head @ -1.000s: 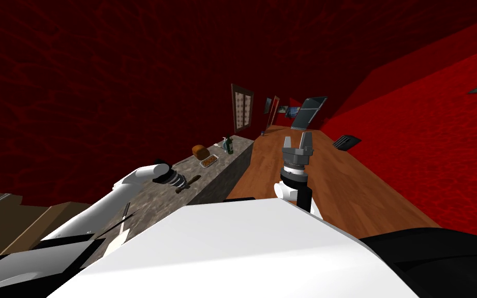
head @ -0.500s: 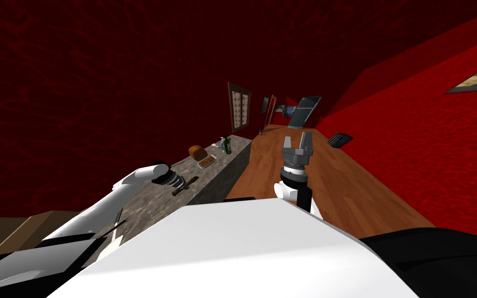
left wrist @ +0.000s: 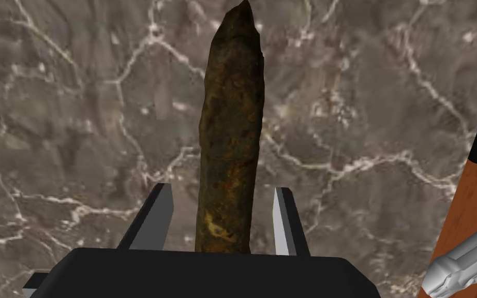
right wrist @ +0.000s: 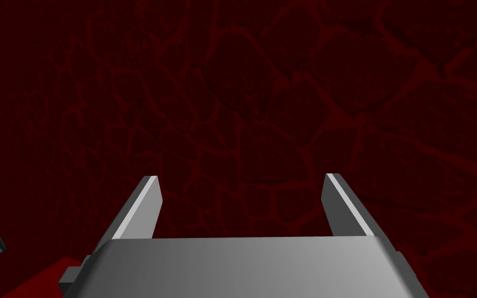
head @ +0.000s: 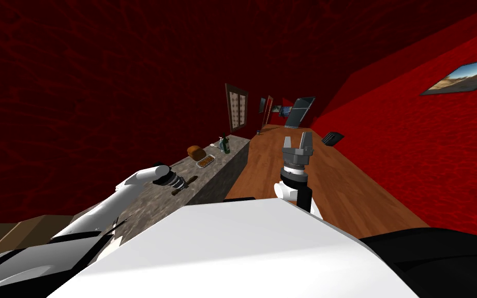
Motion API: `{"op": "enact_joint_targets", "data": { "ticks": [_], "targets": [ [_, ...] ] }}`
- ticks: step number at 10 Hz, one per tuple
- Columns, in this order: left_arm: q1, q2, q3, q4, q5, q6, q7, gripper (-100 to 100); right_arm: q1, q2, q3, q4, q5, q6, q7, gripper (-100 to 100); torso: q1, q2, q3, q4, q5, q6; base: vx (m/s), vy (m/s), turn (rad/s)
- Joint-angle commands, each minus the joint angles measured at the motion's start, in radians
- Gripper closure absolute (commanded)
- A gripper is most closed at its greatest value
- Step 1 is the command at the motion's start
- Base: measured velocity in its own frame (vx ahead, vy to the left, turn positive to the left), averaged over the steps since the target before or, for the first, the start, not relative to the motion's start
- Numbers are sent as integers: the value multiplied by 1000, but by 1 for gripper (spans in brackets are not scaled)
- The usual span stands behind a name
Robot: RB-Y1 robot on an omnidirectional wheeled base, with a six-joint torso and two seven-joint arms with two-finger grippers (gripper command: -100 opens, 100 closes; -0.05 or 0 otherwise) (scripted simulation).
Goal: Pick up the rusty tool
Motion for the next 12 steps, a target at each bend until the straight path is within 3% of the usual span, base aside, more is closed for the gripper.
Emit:
{"op": "enact_joint_targets", "data": {
  "ticks": [1, 4, 5, 6, 9, 11, 12],
  "targets": [
    [0, 0, 0, 0, 0, 0, 0, 100, 0, 0, 0, 0, 0, 0, 0, 0, 0, 0, 0, 0, 0, 0, 0, 0, 0],
    [0, 0, 0, 0, 0, 1, -1, 100, 0, 0, 0, 0, 0, 0, 0, 0, 1, -1, -1, 0, 0, 0, 0, 0, 0],
    [0, 0, 0, 0, 0, 1, -1, 0, 0, 0, 0, 0, 0, 0, 0, 0, 1, -1, -1, 0, 0, 0, 0, 0, 0],
    [8, 13, 3, -34, 12, 14, 9, 100, 0, 0, 0, 0, 0, 0, 0, 0, 1, -1, -1, 0, 0, 0, 29, -5, 169],
    [21, 37, 4, -98, 36, 39, 25, 100, 0, 0, 0, 0, 0, 0, 0, 0, 0, -5, -2, 0, -1, -1, 64, -6, 118],
    [23, 38, 5, -100, 37, 39, 25, 100, 0, 0, 0, 0, 0, 0, 0, 0, -1, -5, -3, -1, -1, 0, 36, -7, 55],
    [23, 39, 5, -102, 37, 40, 27, 0, 0, 0, 0, 0, 0, 0, 0, 0, 0, -3, -2, -1, 0, 0, 0, 0, 0]
  ]
}}
